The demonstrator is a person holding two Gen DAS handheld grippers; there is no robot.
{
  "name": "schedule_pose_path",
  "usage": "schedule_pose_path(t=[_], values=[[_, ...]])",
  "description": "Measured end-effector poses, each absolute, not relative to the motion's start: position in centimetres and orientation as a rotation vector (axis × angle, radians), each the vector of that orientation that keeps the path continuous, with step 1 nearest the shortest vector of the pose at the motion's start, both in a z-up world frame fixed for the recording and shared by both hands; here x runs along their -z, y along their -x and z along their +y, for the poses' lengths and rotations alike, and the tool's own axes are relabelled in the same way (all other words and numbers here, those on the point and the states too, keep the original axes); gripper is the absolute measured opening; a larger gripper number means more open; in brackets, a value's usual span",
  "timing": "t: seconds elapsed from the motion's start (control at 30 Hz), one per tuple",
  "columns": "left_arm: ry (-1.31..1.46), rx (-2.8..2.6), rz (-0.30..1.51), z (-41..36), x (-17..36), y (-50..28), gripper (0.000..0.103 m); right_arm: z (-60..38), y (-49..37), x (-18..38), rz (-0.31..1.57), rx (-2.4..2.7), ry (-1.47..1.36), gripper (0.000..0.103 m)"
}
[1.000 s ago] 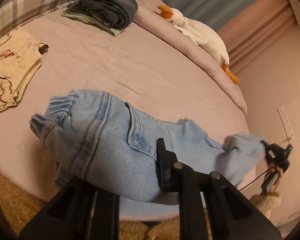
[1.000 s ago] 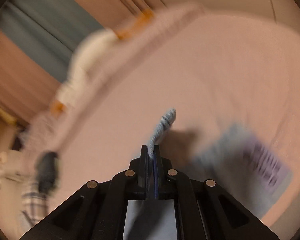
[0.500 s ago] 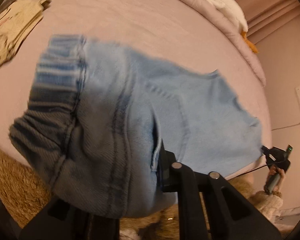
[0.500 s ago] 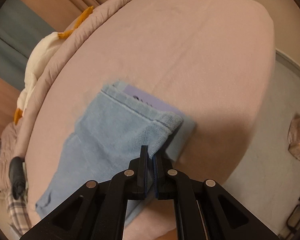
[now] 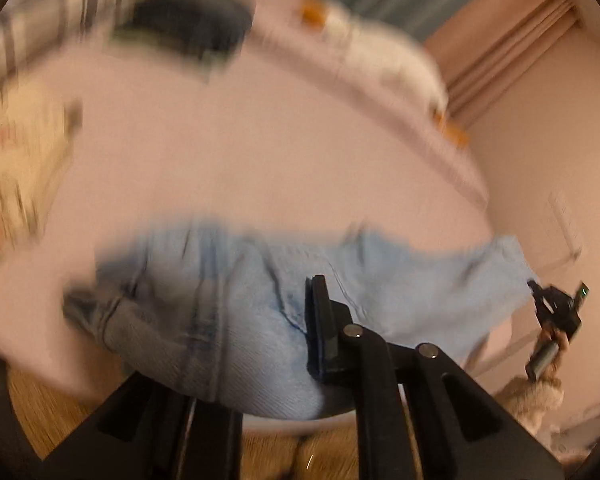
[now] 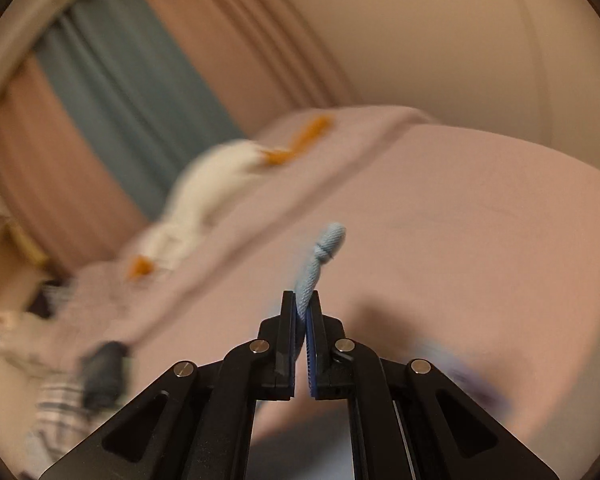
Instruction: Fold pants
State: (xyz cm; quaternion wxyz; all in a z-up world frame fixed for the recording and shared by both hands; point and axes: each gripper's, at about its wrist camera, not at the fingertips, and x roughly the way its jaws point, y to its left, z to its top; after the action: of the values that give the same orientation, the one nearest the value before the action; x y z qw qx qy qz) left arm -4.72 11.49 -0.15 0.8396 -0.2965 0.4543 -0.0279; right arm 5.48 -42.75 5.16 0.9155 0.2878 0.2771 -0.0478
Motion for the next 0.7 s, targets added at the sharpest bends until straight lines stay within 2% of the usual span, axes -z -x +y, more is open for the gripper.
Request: schedule_pose_path(t=[0.1,0.17,0.2,0.3,0.4,0.53,0.6,0.7], values=[[0.581,-0.008,1.142,9.9,6.1,5.5,0.014,-45.1,-5.3,3.5,0.806,0.204,-0.640,0.005],[0.605,-0.032,1.115,9.6,7.0,6.0,0.015,-45.6,-5.1,8.2,0.946,0.294,-0.627,0.005],[0.608,-0.035,1.117,9.6,6.8,6.0,0.015,-45.7,-5.0,9.3,0.950,0.291,-0.638,0.005],[0.606,-0.045,1.126,9.6,5.7,5.7,0.013,-46.2,-4.2,8.8,0.913,0.283,-0.662,0.004],[0.516,-0.073,1.052,9.2,4.2,6.0,0.015,-45.4,-4.1,6.9,0.873,0.291,-0.613,0.004],[0.565,-0.112,1.106,9.8,7.2,5.7,0.017,-45.2,-4.9,9.1,0.908,0.325,-0.614,0.004],[0.537,-0.109,1.087,9.5,7.2,5.8,0.017,-46.2,-5.1,11.0,0.938,0.322,-0.654,0.004],[0.534,-0.120,1.084,9.5,7.2,5.9,0.017,-46.0,-5.0,10.9,0.924,0.326,-0.632,0.003]])
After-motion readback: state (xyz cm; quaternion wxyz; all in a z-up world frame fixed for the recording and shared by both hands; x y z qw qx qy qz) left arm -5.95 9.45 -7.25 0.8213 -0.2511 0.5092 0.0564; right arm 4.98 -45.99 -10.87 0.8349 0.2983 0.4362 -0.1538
